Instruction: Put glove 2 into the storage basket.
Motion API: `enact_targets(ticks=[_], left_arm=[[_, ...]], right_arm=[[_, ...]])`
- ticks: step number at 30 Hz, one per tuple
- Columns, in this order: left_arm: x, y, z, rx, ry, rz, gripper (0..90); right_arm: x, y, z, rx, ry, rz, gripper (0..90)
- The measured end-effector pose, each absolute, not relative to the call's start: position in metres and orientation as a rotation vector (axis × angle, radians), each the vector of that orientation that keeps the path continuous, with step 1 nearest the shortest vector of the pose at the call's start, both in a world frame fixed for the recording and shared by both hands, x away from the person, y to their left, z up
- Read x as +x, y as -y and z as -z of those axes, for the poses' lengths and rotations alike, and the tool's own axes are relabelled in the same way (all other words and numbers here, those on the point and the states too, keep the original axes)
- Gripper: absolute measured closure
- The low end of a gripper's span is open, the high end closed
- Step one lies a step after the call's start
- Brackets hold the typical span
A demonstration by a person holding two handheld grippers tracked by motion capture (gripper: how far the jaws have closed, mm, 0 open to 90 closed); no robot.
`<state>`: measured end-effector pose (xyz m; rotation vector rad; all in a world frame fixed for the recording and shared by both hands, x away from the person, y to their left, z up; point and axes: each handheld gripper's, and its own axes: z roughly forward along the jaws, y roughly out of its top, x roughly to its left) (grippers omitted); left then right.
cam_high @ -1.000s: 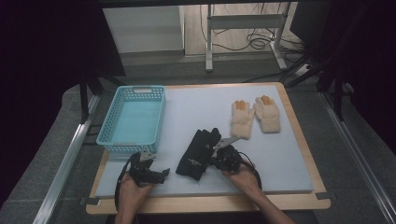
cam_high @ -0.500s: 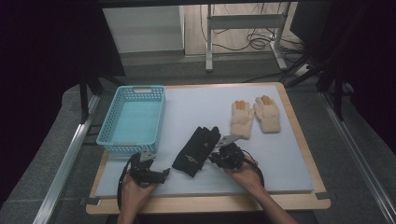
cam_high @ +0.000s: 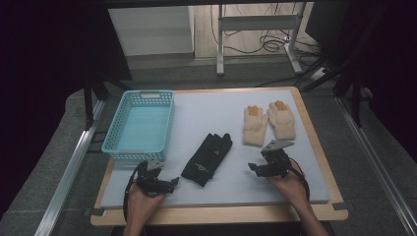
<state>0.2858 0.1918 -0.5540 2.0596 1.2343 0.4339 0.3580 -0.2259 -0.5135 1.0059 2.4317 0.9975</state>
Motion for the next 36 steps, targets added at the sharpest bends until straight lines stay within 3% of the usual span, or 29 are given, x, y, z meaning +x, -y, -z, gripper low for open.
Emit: enact_targets(ticks=[8, 21, 29, 36], left_arm=[[0.286, -0.191, 0.553, 2.067, -1.232, -0.435, 1.3], [0.279, -0.182, 0.538, 2.065, -1.178, -0.365, 1.0], [0.279, -0.160, 0.516, 2.066, -1.106, -0.293, 0.0], [0.306, -0.119, 0.502, 2.130, -1.066, -0.297, 0.0]], right_arm=[[0.362, 0.259, 0.528, 1.114, -2.349, -0.952, 15.2], [0.359, 0.260, 0.531, 1.106, -2.327, -0.967, 14.7], [0.358, 0.260, 0.531, 1.106, -2.325, -0.967, 14.7], [0.358, 0.260, 0.531, 1.105, -2.324, -0.967, 14.8]])
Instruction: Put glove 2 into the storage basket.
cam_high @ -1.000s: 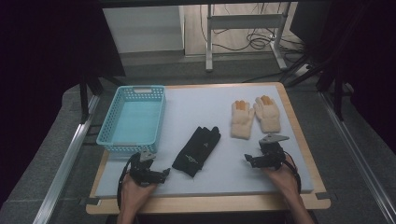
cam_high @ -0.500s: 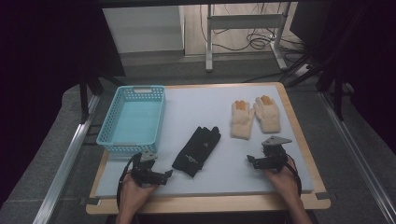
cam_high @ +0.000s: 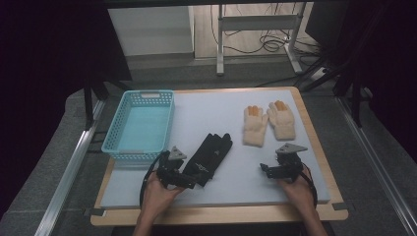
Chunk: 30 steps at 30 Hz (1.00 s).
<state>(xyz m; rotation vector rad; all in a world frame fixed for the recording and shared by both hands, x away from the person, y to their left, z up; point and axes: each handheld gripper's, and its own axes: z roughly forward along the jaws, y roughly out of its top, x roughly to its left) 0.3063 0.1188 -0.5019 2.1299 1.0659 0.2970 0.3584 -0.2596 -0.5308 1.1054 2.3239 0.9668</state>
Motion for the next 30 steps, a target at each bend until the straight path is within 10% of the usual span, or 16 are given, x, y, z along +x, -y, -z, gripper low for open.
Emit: enact_targets(ticks=[30], left_arm=[[0.366, -0.063, 0.530, 2.287, -1.152, -0.299, 0.0]], right_arm=[[0.358, 0.260, 0.531, 1.105, -2.322, -0.969, 14.7]])
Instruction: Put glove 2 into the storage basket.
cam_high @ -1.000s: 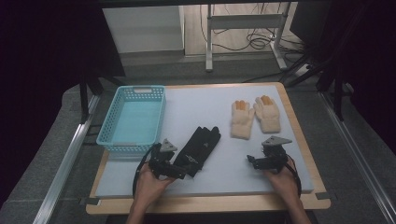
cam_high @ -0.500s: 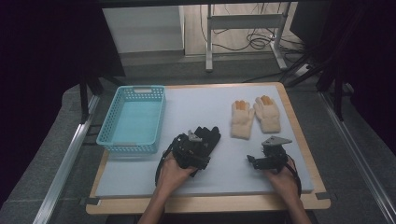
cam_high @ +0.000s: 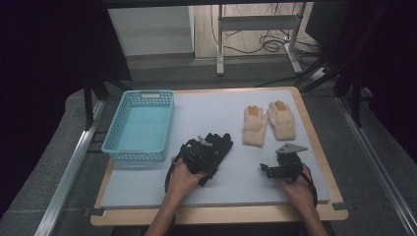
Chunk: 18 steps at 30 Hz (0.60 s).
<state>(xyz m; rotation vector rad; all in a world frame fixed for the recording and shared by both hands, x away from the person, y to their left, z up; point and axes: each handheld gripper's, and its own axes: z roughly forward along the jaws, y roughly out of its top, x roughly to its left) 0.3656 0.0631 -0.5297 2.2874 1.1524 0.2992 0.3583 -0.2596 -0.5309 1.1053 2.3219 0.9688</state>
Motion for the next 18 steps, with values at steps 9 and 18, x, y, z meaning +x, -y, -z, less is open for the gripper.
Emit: enact_targets(ticks=[9, 18], left_arm=[[0.363, -0.058, 0.526, 2.350, -1.132, -0.319, 4.6], [0.361, -0.068, 0.516, 2.374, -1.111, -0.394, 56.2]], right_arm=[[0.358, 0.259, 0.531, 1.106, -2.322, -0.969, 14.7], [0.358, 0.259, 0.531, 1.105, -2.321, -0.967, 14.7]])
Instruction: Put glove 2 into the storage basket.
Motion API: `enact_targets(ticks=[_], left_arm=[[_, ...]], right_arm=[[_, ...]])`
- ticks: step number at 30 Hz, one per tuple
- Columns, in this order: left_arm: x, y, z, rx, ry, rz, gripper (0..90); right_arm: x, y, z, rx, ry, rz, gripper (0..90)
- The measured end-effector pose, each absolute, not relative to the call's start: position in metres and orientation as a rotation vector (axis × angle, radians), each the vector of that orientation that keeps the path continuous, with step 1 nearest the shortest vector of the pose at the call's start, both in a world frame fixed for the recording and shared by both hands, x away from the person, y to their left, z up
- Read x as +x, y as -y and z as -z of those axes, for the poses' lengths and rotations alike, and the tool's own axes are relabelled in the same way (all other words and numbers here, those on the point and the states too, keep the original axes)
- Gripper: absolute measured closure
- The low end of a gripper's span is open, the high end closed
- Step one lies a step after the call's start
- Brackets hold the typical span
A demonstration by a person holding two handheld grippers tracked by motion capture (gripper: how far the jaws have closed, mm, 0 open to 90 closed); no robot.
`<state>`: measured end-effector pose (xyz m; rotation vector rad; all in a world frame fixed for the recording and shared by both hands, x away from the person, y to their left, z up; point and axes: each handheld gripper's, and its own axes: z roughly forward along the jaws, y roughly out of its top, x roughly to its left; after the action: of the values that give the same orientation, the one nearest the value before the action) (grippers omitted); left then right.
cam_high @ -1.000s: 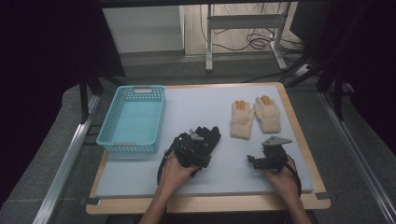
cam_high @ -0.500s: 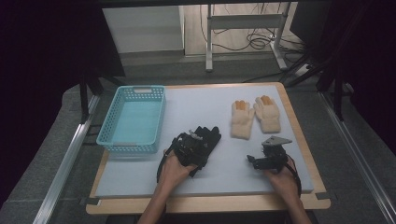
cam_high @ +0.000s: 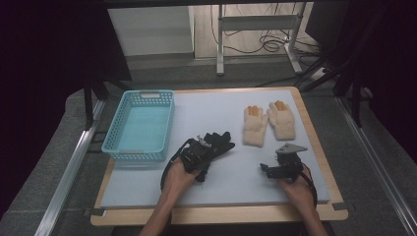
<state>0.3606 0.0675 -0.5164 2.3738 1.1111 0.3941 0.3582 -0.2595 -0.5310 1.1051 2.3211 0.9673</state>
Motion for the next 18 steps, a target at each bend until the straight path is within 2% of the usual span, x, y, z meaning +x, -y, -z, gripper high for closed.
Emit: enact_targets(ticks=[5, 18], left_arm=[[0.364, -0.073, 0.510, 2.351, -1.132, -0.350, 62.8], [0.377, -0.098, 0.457, 2.256, -1.177, -0.397, 61.1]], right_arm=[[0.358, 0.260, 0.531, 1.105, -2.322, -0.968, 14.8], [0.358, 0.260, 0.531, 1.105, -2.321, -0.968, 14.7]])
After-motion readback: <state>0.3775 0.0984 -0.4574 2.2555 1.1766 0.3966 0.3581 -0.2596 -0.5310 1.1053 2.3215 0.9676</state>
